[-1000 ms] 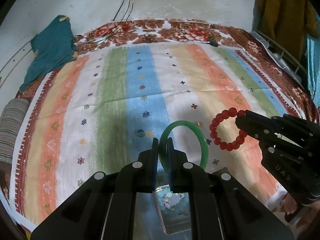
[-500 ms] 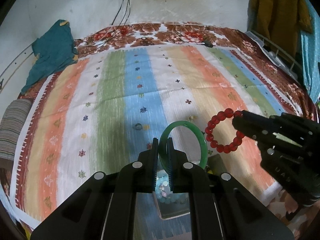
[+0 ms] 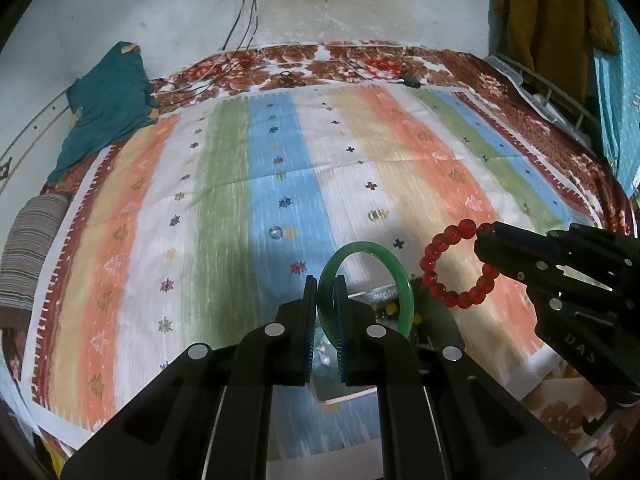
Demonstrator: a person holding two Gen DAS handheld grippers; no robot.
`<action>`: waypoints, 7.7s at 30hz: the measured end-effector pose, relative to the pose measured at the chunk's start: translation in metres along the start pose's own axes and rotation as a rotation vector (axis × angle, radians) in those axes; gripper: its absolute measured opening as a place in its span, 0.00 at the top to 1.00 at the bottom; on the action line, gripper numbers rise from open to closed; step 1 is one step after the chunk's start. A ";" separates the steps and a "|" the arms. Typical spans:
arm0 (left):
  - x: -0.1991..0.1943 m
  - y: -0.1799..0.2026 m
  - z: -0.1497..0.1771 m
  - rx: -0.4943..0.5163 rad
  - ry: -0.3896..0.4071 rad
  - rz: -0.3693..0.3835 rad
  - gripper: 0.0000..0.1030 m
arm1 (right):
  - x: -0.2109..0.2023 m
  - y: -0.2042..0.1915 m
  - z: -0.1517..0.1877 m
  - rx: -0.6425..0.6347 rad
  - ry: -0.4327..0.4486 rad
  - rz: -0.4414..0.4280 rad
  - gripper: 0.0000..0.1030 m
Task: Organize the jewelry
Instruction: 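Lift the bangle and red bracelet and carry them toward the silver tin, then lower the bangle and red bracelet into the tin and open both tools, then move both tools toward the small dark ring and gold earring, then grasp the small dark ring with the left tool while the right tool grasps the gold earring, then lift the ring and earring and carry them toward the silver tin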
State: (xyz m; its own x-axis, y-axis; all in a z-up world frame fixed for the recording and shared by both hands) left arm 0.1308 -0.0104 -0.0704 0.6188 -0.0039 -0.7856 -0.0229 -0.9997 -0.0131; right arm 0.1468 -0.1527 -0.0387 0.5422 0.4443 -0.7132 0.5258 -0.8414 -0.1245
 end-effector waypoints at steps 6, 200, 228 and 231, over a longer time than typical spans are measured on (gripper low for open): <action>-0.003 0.001 0.007 0.003 -0.004 -0.003 0.92 | -0.002 -0.004 0.008 -0.013 -0.009 -0.011 0.86; 0.154 -0.049 -0.047 -0.041 -0.208 -0.013 0.82 | 0.172 0.056 -0.031 0.067 -0.313 0.084 0.95; 0.185 -0.053 -0.047 -0.028 -0.259 -0.020 0.82 | 0.232 0.074 -0.024 0.081 -0.397 0.103 0.64; 0.185 -0.051 -0.047 -0.023 -0.260 -0.020 0.82 | 0.234 0.074 -0.026 0.084 -0.390 0.098 0.73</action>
State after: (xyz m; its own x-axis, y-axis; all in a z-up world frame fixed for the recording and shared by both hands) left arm 0.2835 0.0391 -0.1864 0.3958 0.0196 -0.9181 0.0073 -0.9998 -0.0182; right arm 0.3296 -0.1035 -0.1971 0.2894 0.2244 -0.9305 0.4198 -0.9034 -0.0873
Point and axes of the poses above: each gripper's, at about its wrist camera, not at the fingertips, and x roughly the way its jaws point, y to its right, z to its underside, the point moved 6 cm from there along x, roughly the way its jaws point, and after that the axes turned 2 degrees about x, right-handed, at the moved point
